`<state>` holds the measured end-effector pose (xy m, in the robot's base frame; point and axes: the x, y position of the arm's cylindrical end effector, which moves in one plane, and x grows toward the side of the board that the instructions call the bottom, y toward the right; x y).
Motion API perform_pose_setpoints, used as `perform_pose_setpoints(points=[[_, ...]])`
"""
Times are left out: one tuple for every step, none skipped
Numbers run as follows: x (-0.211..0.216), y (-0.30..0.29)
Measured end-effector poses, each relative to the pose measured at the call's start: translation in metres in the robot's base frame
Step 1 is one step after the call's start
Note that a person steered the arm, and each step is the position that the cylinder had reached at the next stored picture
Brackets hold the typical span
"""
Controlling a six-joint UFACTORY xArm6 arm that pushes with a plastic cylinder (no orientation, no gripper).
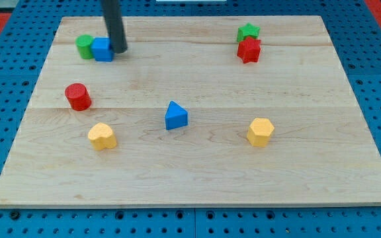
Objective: Move green circle vertically above the blue triangle
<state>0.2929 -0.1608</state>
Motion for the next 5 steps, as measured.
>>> perform_pose_setpoints(points=[[0.011, -0.025], [0.044, -0.021], [0.060, -0.064], [0.056, -0.130], [0.019, -0.124]])
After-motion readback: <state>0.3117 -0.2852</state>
